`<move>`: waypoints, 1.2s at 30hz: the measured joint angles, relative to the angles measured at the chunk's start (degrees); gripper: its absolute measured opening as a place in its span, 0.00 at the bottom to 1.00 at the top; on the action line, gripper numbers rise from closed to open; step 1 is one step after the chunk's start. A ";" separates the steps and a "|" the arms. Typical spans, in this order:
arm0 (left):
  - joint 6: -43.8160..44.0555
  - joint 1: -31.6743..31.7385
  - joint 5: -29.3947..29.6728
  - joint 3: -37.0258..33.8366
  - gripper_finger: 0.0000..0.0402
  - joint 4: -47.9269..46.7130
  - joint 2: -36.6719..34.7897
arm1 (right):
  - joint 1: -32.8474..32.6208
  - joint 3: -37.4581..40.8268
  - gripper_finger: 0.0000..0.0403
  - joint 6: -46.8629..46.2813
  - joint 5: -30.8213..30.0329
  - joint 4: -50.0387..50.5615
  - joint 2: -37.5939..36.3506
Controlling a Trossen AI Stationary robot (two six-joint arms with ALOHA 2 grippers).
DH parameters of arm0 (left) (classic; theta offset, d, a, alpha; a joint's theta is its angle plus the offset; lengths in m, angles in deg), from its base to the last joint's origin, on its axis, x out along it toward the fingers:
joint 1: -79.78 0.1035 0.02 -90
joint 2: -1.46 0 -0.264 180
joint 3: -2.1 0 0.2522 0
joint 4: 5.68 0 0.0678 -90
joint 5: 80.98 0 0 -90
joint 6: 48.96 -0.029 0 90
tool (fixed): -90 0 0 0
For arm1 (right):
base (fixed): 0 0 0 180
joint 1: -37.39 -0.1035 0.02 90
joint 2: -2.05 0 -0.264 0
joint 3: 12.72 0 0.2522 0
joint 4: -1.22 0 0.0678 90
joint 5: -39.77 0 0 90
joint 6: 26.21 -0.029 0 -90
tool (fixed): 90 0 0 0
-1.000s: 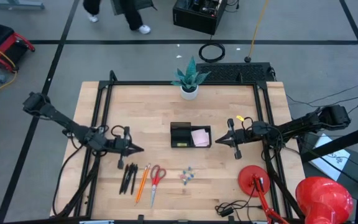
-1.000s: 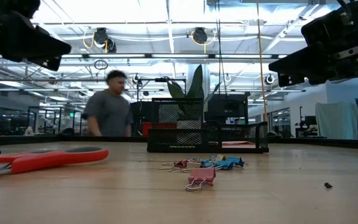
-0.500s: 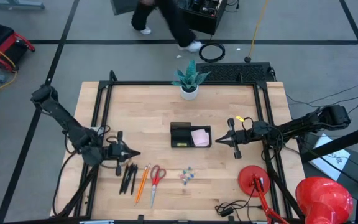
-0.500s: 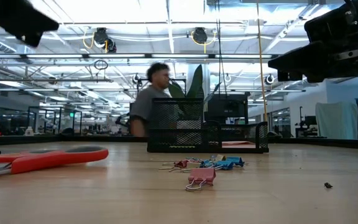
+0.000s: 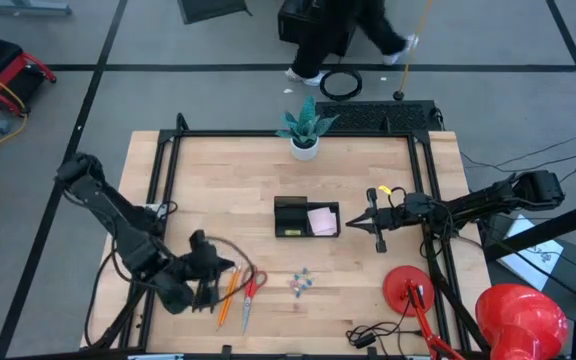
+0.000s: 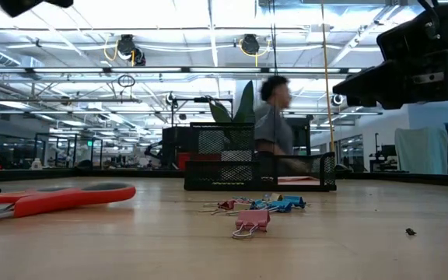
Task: Pick and place office supplies into organizer
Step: Put the yellow pencil into the desk organizer
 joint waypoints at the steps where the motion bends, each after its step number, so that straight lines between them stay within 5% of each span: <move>1: 5.80 0.18 -1.00 0.99 0.01 -1.84 0.99 | 0.02 0.01 0.00 0.16 0.00 0.33 0.00; 6: 18.08 0.30 -10.14 3.26 0.01 -5.60 5.90 | 0.02 0.02 0.00 1.44 0.02 0.38 0.00; 15: 9.18 -1.17 -16.98 3.30 0.03 -5.60 14.80 | 0.00 0.02 0.00 -4.74 -0.01 -2.21 0.00; 21: 24.82 1.96 -21.72 3.23 0.03 -7.79 16.58 | 0.00 0.02 0.01 -9.17 -0.04 -3.22 0.00; 25: 26.77 3.71 -29.08 3.23 0.14 -7.30 16.55 | 0.00 0.02 0.00 -10.23 -0.09 -5.24 0.00; 36: 24.30 10.22 -29.09 3.22 0.47 -6.80 16.55 | 0.00 0.04 0.01 -11.72 -0.11 -7.78 0.00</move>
